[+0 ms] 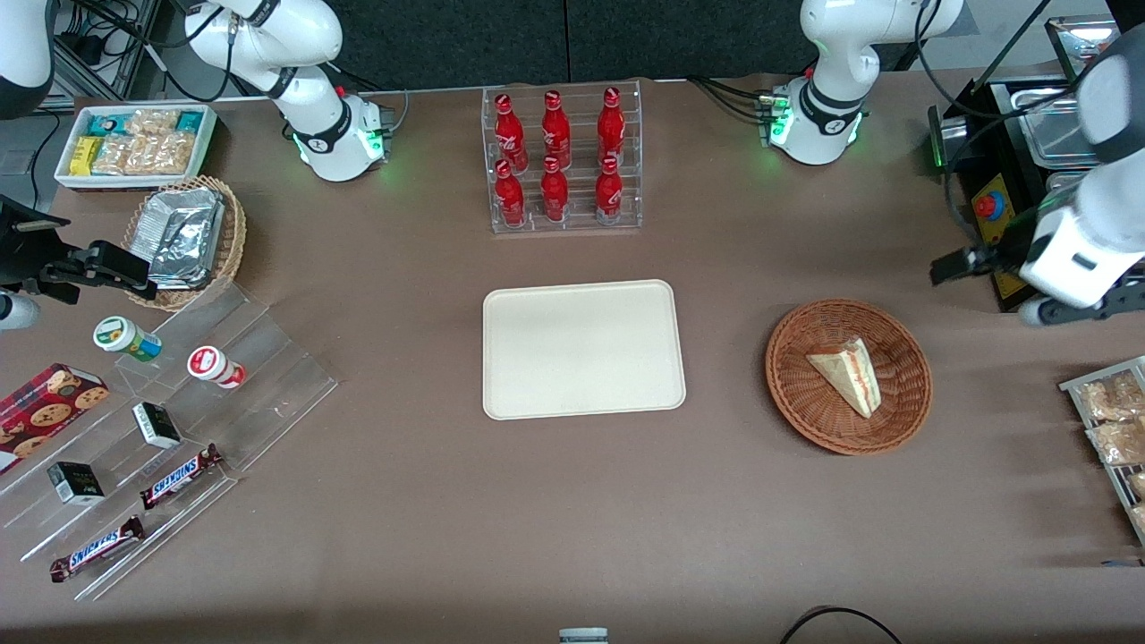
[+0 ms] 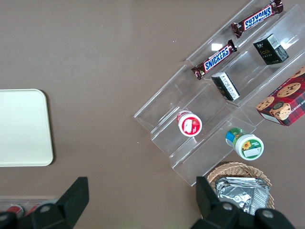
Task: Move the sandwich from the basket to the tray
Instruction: 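Move the left gripper down over the wrapped sandwich in the wicker basket, then lower the open left gripper around the sandwich and close it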
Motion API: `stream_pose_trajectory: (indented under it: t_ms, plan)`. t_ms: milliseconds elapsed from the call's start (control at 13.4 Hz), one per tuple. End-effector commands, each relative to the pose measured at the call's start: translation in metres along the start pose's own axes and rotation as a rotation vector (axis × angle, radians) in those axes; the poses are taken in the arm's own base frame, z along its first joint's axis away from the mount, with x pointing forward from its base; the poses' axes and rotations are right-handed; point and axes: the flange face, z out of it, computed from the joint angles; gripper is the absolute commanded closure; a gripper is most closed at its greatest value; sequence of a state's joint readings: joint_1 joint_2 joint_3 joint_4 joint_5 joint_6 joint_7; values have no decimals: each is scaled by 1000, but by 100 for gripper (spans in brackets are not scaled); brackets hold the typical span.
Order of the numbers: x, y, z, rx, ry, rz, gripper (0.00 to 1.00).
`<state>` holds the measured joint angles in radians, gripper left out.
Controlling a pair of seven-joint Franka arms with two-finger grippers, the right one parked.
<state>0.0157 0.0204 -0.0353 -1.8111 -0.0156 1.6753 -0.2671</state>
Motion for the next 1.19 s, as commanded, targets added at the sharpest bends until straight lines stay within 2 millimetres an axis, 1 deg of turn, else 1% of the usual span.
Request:
stream_pose_trajectory:
  t_ms: [0,149,224,299,522,672,896,1119]
  plan:
    - [-6,18,40,-22,48,-155,0]
    - [-5,24,64,-38,76,-302,0]
    - [-7,35,79,-47,101,-330,0]
    - [-8,41,97,-54,118,-346,0]
    - [-10,45,138,-80,162,-369,0]
    - [-6,48,157,-54,154,-354,0]
    - [5,50,189,-28,147,-340,0]
    - [7,50,202,-8,140,-327,0]
